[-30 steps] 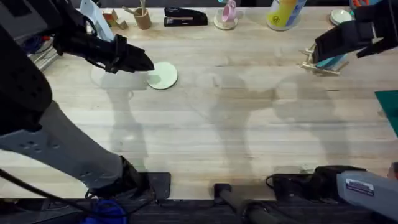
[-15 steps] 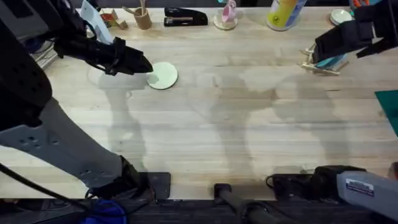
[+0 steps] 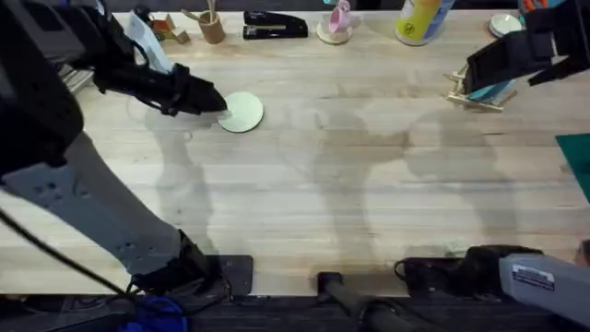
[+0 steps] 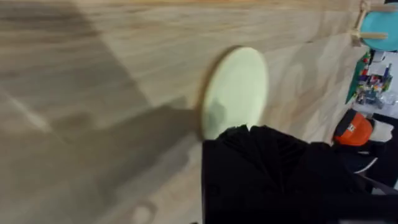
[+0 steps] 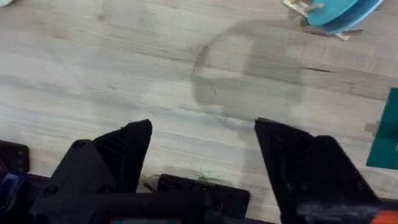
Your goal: Pick up the plates from the table one by one and place each into a slot on the dish rack.
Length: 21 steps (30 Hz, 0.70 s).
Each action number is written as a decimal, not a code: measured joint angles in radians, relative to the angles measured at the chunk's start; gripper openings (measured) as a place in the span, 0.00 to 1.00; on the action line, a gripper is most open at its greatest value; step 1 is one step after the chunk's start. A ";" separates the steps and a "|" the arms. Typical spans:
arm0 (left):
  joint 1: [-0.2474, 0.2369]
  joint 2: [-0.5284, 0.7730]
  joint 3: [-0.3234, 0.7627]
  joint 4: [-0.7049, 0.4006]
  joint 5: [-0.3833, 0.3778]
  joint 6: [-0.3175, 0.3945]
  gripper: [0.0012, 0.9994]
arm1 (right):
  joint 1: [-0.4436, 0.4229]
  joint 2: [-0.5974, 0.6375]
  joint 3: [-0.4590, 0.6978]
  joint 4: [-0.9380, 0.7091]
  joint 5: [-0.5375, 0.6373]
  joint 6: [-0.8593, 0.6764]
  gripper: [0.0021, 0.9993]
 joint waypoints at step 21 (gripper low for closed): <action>0.008 0.135 0.003 0.061 0.127 -0.023 0.04 | 0.000 0.000 0.000 0.000 0.000 0.000 1.00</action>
